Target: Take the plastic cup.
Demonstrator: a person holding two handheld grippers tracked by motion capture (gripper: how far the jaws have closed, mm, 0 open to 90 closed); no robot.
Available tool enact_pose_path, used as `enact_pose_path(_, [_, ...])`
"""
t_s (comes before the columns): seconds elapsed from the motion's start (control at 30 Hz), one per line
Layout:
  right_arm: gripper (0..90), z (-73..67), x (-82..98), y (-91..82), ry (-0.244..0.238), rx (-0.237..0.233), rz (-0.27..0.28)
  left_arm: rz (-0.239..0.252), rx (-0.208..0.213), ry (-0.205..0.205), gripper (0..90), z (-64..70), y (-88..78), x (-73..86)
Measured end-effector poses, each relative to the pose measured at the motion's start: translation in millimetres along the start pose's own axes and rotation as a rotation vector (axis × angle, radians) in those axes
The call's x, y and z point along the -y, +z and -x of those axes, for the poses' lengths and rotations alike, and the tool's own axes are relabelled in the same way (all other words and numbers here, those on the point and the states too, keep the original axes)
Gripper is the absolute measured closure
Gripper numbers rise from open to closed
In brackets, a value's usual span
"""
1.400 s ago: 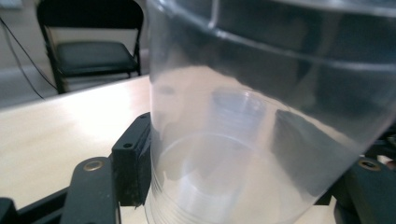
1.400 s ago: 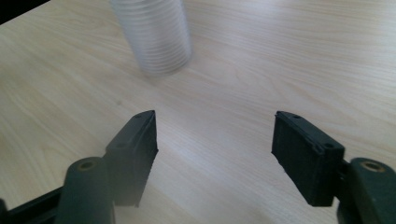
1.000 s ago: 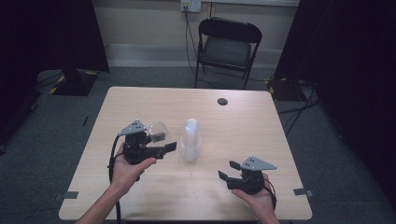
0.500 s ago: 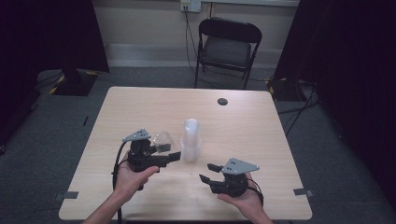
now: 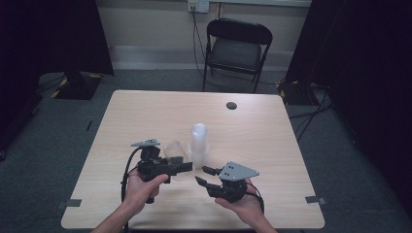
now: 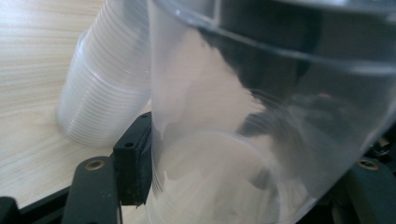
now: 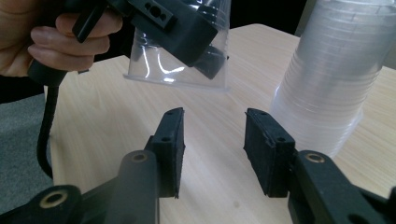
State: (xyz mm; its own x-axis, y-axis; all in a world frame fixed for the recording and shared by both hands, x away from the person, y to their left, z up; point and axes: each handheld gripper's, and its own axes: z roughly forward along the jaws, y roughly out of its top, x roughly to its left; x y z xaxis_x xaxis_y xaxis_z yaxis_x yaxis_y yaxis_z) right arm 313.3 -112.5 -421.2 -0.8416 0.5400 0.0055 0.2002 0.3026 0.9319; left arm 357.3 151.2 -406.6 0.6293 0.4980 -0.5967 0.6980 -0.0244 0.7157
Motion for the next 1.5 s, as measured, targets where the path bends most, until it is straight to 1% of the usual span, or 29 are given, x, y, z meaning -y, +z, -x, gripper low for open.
enact_pose_path(0.07, [60.4,-1.0,0.3,1.8,-0.008,0.002,0.015,-0.004,0.013,-0.015,34.3,-0.6,0.2,0.5])
enact_pose_path(0.13, [61.7,-2.0,0.4,3.3,-0.02,0.001,0.031,-0.006,0.035,-0.046,34.3,-2.1,1.0,0.9])
enact_pose_path(0.17, [62.4,-2.4,0.2,4.0,-0.03,0.0,0.028,-0.002,0.044,-0.059,34.4,-2.5,1.8,1.4])
enact_pose_path(0.23, [63.3,-3.0,0.5,4.6,-0.037,-0.001,0.041,-0.012,0.057,-0.076,34.4,-3.0,3.2,2.1])
enact_pose_path(0.33, [64.6,-3.9,1.8,5.6,-0.049,0.002,0.047,-0.027,0.057,-0.096,34.7,-4.1,6.4,3.4])
enact_pose_path(0.37, [64.9,-4.0,2.5,6.2,-0.052,0.005,0.048,-0.034,0.078,-0.116,34.7,-4.7,7.8,4.5])
enact_pose_path(0.4, [64.9,-4.0,2.5,6.2,-0.052,0.005,0.048,-0.034,0.078,-0.116,34.7,-4.7,7.8,4.5])
enact_pose_path(0.47, [65.1,-4.2,4.3,7.1,-0.058,0.013,0.057,-0.036,0.088,-0.132,34.7,-4.3,9.4,5.5])
enact_pose_path(0.5, [65.2,-4.5,5.0,7.4,-0.066,0.019,0.057,-0.038,0.102,-0.149,34.7,-4.7,10.5,6.4])
enact_pose_path(0.53, [65.2,-4.5,5.0,7.4,-0.066,0.019,0.057,-0.038,0.102,-0.149,34.7,-4.7,10.5,6.4])
enact_pose_path(0.63, [67.0,-5.4,6.7,7.6,-0.073,0.04,0.074,-0.033,0.121,-0.194,34.8,-5.9,11.3,7.6])
enact_pose_path(0.67, [67.4,-5.5,6.9,7.6,-0.073,0.042,0.077,-0.033,0.121,-0.194,34.8,-5.9,11.3,7.6])
enact_pose_path(0.7, [67.9,-5.6,7.1,7.5,-0.073,0.044,0.081,-0.034,0.136,-0.213,34.9,-6.6,11.6,7.7])
enact_pose_path(0.73, [67.9,-5.6,7.1,7.5,-0.073,0.044,0.081,-0.034,0.136,-0.213,34.9,-6.6,11.6,7.7])
enact_pose_path(0.77, [68.3,-5.7,7.2,7.4,-0.076,0.05,0.085,-0.032,0.141,-0.23,34.9,-6.5,12.0,7.9])
enact_pose_path(0.87, [70.7,-7.1,7.2,6.4,-0.081,0.067,0.111,-0.018,0.156,-0.252,35.0,-6.7,13.4,8.4])
enact_pose_path(0.9, [71.6,-8.4,7.2,6.3,-0.09,0.082,0.124,-0.014,0.166,-0.267,35.0,-6.6,14.3,8.1])
enact_pose_path(0.93, [71.6,-8.4,7.2,6.3,-0.09,0.082,0.124,-0.014,0.166,-0.267,35.0,-6.6,14.3,8.1])
enact_pose_path(0.97, [72.4,-8.8,7.5,7.2,-0.093,0.096,0.138,-0.009,0.172,-0.271,35.0,-6.1,14.6,8.2])
enact_pose_path(1.03, [73.3,-9.3,7.7,8.3,-0.097,0.106,0.147,-0.009,0.175,-0.275,35.0,-5.9,14.7,8.2])
enact_pose_path(1.1, [73.6,-10.0,7.7,9.8,-0.101,0.11,0.16,-0.005,0.19,-0.293,35.1,-5.4,15.5,9.0])
enact_pose_path(1.13, [73.6,-10.0,7.7,9.8,-0.101,0.11,0.16,-0.005,0.19,-0.293,35.1,-5.4,15.5,9.0])
enact_pose_path(1.17, [74.7,-11.8,7.3,11.4,-0.117,0.115,0.165,-0.01,0.183,-0.289,35.2,-4.5,16.5,9.5])
enact_pose_path(1.2, [74.7,-11.8,7.3,11.4,-0.117,0.115,0.165,-0.01,0.183,-0.289,35.5,-4.5,16.5,9.5])
enact_pose_path(1.23, [74.9,-12.4,7.2,12.1,-0.134,0.121,0.159,-0.006,0.181,-0.288,35.5,-3.8,16.5,9.9])
enact_pose_path(1.33, [75.5,-11.5,8.1,12.6,-0.136,0.135,0.18,0.001,0.194,-0.3,36.8,-2.7,18.3,10.4])
enact_pose_path(1.37, [75.4,-11.3,8.1,13.2,-0.135,0.136,0.184,-0.012,0.198,-0.297,36.8,-0.5,20.8,11.5])
enact_pose_path(1.43, [75.2,-11.6,8.1,14.1,-0.13,0.137,0.189,-0.02,0.202,-0.295,36.9,1.2,22.8,12.5])
enact_pose_path(1.5, [74.2,-11.7,7.9,14.8,-0.132,0.139,0.193,-0.023,0.213,-0.304,36.8,4.2,25.6,13.9])
